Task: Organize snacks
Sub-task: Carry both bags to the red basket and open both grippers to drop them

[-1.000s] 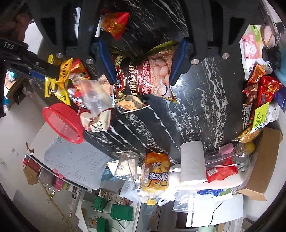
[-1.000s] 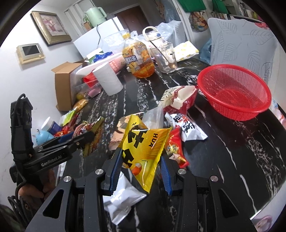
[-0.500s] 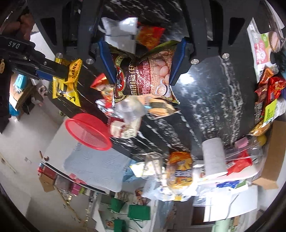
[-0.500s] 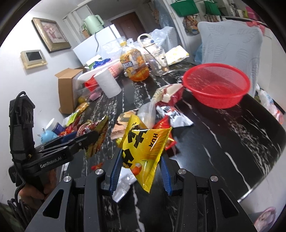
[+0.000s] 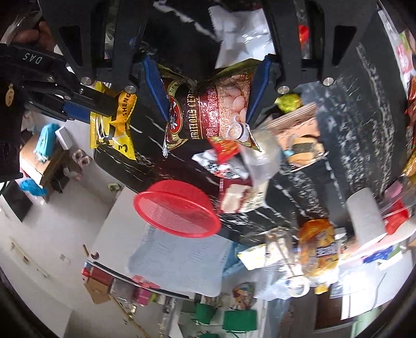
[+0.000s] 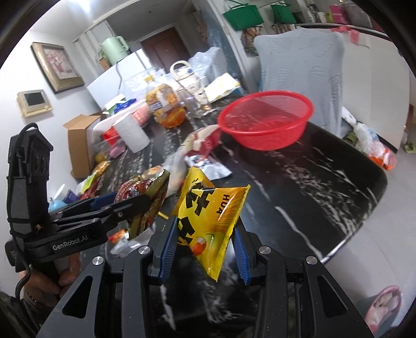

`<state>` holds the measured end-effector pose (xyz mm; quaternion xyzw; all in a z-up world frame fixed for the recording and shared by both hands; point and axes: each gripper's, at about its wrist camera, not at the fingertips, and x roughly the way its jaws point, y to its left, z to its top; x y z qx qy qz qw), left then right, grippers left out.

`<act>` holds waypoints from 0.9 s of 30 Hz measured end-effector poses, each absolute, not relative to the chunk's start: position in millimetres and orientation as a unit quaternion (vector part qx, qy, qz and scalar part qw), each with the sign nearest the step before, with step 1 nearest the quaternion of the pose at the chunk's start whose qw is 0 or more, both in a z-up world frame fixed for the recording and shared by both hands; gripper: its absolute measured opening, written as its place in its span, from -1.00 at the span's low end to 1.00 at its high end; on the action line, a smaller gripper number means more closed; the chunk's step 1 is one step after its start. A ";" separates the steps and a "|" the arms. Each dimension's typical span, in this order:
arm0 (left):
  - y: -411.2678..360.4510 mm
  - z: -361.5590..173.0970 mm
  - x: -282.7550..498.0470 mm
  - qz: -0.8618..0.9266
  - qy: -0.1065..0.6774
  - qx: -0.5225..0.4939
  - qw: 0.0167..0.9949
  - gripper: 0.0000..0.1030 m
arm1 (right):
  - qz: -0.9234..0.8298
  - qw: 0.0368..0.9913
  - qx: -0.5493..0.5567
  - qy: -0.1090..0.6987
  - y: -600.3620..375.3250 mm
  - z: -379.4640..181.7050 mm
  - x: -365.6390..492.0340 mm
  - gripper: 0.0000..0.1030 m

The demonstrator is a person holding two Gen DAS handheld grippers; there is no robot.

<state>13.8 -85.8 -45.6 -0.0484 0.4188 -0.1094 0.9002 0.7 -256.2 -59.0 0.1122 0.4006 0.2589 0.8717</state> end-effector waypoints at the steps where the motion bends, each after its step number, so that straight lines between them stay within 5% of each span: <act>1: -90.1 -45.7 16.8 -0.115 0.421 -0.046 0.899 0.13 | 0.255 0.873 0.113 0.401 -259.7 -59.8 1.6 -0.23; 27: -137.3 -17.9 101.5 -0.178 0.393 0.012 0.902 0.13 | 0.230 0.883 0.124 0.390 -288.8 -48.7 74.5 -0.23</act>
